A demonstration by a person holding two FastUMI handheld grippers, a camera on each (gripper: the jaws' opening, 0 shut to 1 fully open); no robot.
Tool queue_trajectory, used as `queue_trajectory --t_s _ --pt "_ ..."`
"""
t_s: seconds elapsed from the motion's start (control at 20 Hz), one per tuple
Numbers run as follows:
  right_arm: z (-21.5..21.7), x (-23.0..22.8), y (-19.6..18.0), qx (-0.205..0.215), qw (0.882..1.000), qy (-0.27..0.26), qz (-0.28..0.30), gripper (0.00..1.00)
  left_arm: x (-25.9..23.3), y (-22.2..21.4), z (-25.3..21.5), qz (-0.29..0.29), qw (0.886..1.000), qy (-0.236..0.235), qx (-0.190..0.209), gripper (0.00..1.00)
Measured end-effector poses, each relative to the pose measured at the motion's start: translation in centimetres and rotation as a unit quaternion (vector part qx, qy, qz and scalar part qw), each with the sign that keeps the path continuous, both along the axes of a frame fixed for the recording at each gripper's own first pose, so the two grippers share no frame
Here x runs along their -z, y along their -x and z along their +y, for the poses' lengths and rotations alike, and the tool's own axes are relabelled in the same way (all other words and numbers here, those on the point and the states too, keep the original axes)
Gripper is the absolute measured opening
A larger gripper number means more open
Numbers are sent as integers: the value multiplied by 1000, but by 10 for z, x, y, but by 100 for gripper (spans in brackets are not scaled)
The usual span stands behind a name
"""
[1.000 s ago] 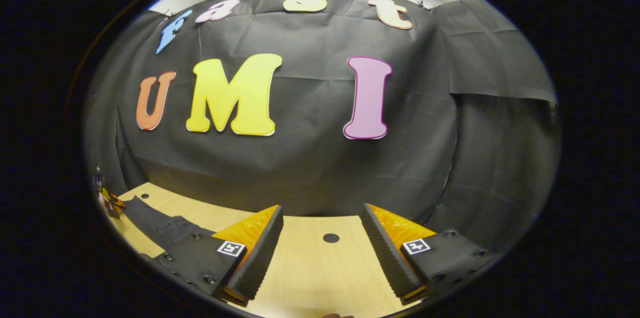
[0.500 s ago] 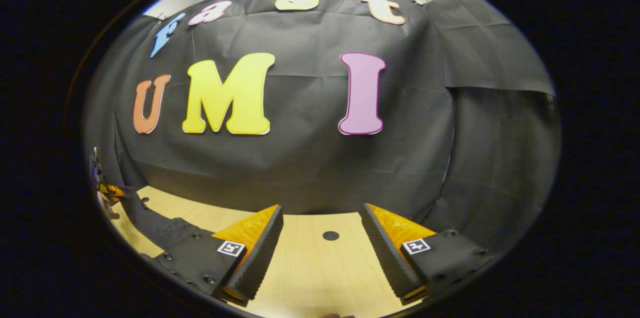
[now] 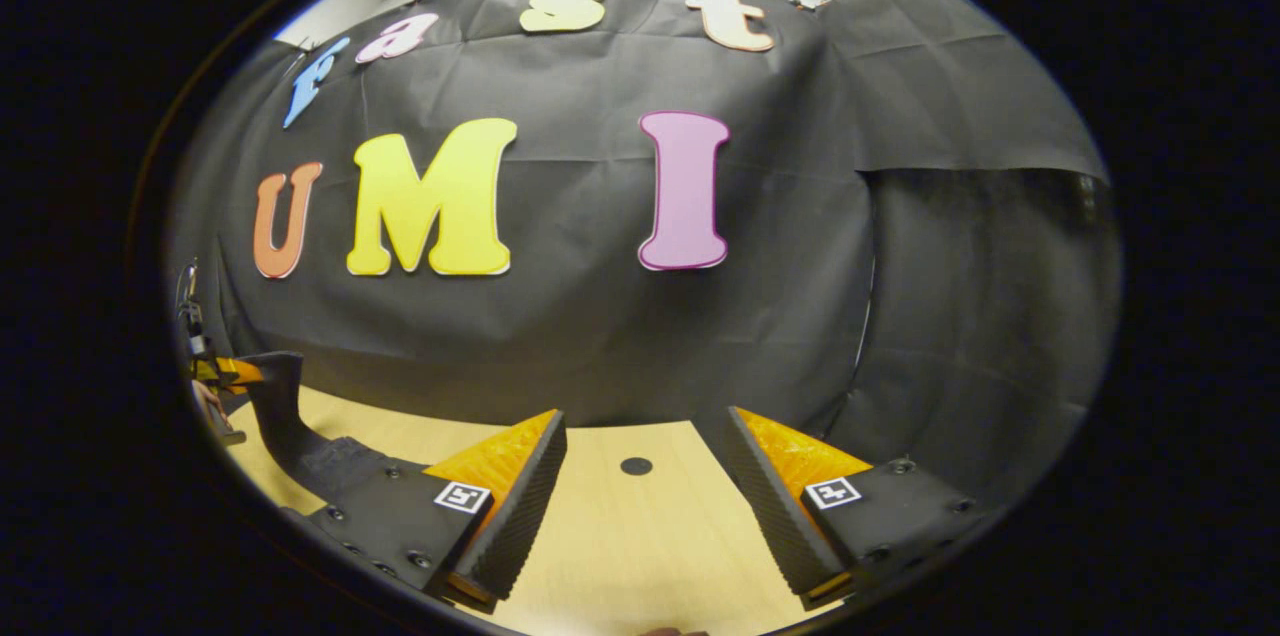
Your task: Grasp the waist and the cuffs of the jeans and fold them to make the two legs overlap; first hold the waist and fold one-third of the jeans toward the cuffs, then hold the cuffs and fold the remaining one-third in the same direction to finish folding.
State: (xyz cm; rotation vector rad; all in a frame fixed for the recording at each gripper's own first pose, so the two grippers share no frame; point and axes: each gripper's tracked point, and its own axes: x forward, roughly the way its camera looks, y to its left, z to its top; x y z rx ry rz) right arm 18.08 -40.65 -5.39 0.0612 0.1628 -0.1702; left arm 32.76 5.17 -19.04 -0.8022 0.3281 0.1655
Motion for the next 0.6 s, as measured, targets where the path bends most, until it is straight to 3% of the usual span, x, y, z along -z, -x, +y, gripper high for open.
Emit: queue_trajectory --t_s 0.05,0.15,0.25,0.3,0.35,0.4,0.45,0.5,0.6 --pt "-4 -1 4 3 1000 -2 0 93 -4 -1 -13 -3 1000 0 10 5" --pt "-8 1 9 9 1000 -3 0 93 -11 -2 -38 -7 1000 6 24 5" --pt "-13 3 17 15 1000 -4 3 100 -21 -3 -70 -16 999 11 46 5" --pt "-15 4 20 17 1000 -4 5 93 -24 -2 -85 -19 998 9 58 5" --pt "-17 4 23 19 1000 -2 5 98 -26 0 -101 -21 997 4 73 5" --pt "-18 2 27 21 1000 1 4 93 -26 1 -115 -23 996 -3 87 5" --pt "-23 -1 31 24 1000 4 2 98 -25 -2 -129 -23 994 -10 102 5" --pt "-26 -3 35 27 1000 3 0 93 -23 -3 -143 -21 993 -15 119 5" --pt "-35 -8 44 36 999 3 -4 93 -18 0 -170 -9 989 -22 148 5"
